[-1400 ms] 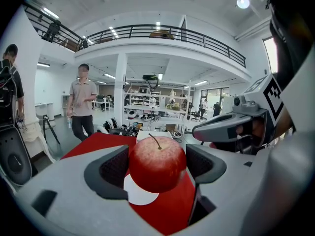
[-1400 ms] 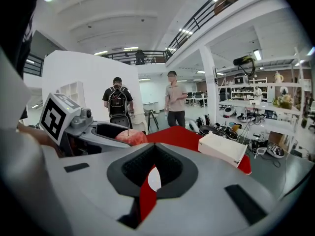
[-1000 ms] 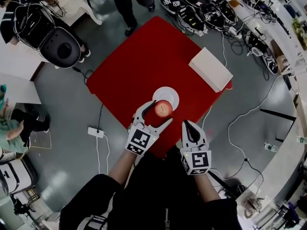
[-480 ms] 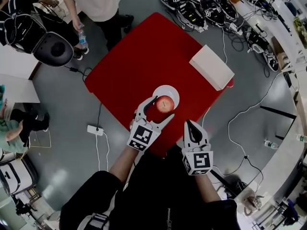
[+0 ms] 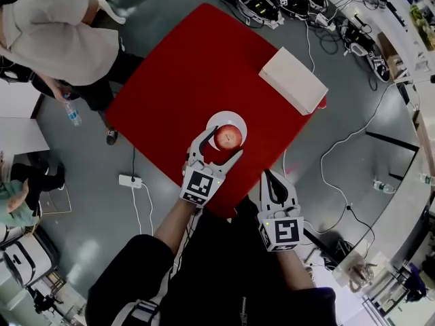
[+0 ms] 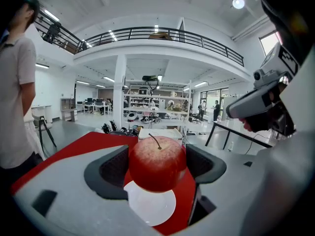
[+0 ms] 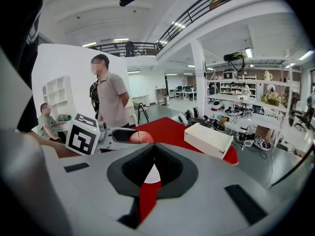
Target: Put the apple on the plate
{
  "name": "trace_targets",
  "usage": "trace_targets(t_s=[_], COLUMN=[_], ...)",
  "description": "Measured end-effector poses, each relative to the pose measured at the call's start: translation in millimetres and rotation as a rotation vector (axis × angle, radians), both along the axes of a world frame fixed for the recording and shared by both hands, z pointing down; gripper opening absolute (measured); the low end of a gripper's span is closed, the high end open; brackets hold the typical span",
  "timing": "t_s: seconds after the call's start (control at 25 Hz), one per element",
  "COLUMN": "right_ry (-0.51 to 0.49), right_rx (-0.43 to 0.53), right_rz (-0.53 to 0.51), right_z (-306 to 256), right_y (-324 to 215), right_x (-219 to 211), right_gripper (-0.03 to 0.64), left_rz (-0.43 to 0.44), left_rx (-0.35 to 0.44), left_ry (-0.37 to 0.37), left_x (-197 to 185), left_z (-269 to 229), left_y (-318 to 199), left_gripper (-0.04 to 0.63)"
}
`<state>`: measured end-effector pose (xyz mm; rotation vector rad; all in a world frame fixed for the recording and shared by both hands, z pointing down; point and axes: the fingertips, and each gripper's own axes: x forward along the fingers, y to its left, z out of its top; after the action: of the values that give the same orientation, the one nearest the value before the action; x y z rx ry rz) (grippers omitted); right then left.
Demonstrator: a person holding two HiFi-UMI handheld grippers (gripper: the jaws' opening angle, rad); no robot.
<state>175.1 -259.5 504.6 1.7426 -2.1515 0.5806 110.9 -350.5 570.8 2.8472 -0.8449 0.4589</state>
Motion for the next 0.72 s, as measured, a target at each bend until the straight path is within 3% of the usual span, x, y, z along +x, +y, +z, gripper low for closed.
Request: trace_targets(t_s=[0.44, 0.72], right_ry=[0.015, 0.023], right_rx=[-0.082, -0.102], right_rz=[0.074, 0.065], right_z=[29, 36], right_y=[19, 19], right_x=[26, 30], right_gripper=[0.011, 0.011], left_rz=[-0.016, -0.042], left_rx=[-0.048, -0.132], left_ry=[-0.065, -0.116], left_x=[16, 13], left_z=[88, 140], left_y=[-28, -26], left_gripper=[0.368, 0.368])
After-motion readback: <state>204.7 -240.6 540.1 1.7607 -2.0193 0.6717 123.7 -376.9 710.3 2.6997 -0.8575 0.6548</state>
